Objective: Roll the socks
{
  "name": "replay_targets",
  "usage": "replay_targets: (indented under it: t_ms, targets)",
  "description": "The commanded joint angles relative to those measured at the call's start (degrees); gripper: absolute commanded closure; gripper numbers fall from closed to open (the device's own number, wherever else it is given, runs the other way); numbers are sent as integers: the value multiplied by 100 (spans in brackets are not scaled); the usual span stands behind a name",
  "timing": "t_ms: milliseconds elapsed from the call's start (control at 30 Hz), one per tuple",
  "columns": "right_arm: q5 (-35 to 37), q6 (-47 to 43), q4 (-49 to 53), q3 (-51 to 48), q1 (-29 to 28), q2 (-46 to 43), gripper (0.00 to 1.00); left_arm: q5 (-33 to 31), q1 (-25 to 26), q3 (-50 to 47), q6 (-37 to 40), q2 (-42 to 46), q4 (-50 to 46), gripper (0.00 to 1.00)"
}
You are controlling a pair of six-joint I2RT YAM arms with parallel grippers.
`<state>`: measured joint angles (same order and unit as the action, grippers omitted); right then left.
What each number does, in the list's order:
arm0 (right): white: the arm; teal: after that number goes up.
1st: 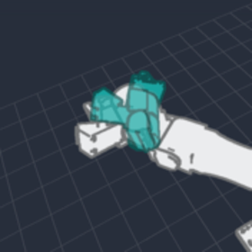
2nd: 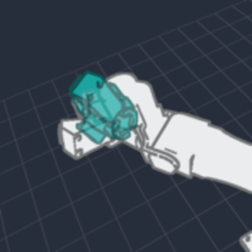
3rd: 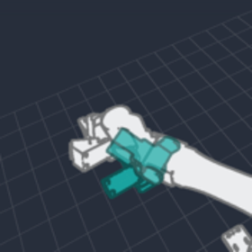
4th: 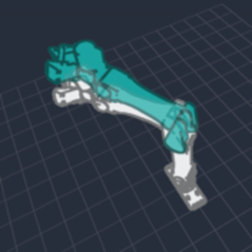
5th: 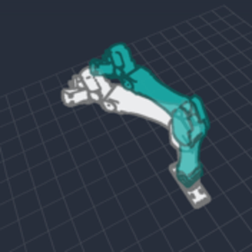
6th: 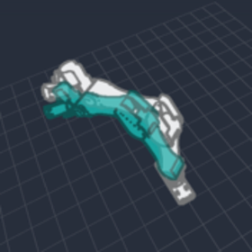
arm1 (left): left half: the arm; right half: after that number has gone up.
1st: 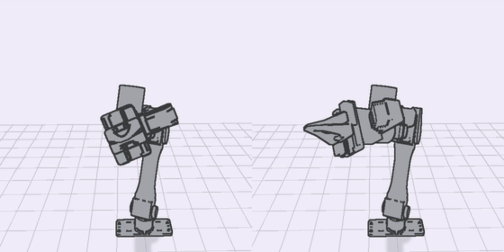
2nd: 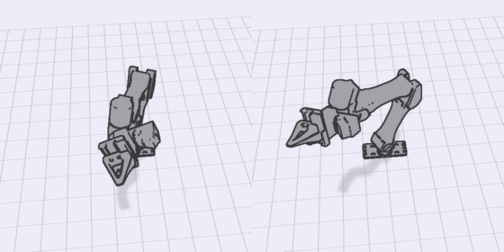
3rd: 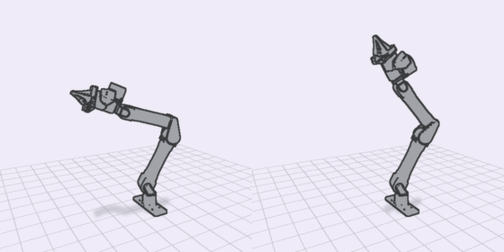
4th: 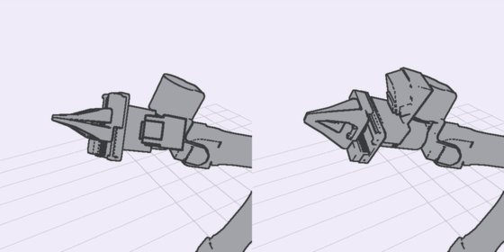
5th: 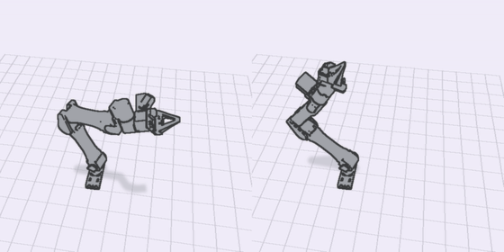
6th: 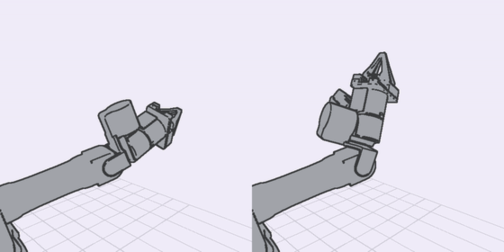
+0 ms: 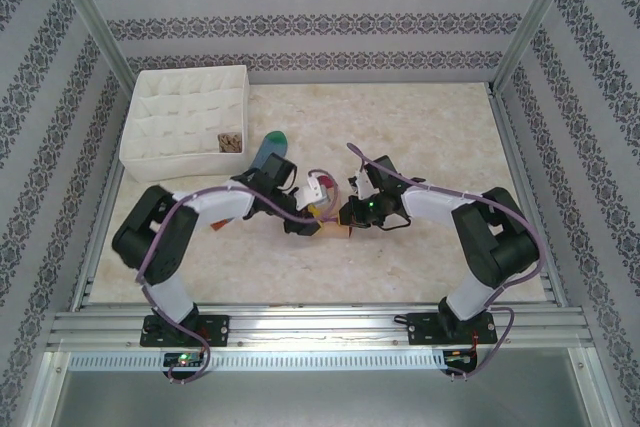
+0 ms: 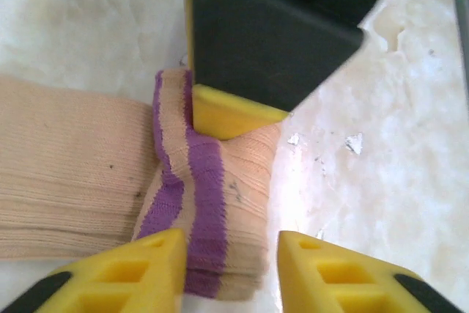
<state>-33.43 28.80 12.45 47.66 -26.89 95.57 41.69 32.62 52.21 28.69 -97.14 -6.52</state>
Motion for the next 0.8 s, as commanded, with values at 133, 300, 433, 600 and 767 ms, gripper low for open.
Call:
replay_targets:
  t_ms: [133,300,433,600,767]
  targets:
    - [205,10,1024,390,-77,381,90,-1903,873,-1592,1448,970,2884,47]
    - [152,-15,1161,481,-86,461,90,-2503,1162,-1573,1901,824,2859,46]
    - [92,-26,1205,499,-97,498,90,-2751,1267,-1475,2007,531,2919,46]
    - [21,-24,1216,480,-103,515,90,-2876,1391,-1353,2155,127,2891,49]
    - [-6,-11,1269,466,-105,474,88,-2667,1429,-1100,1973,63,2207,83]
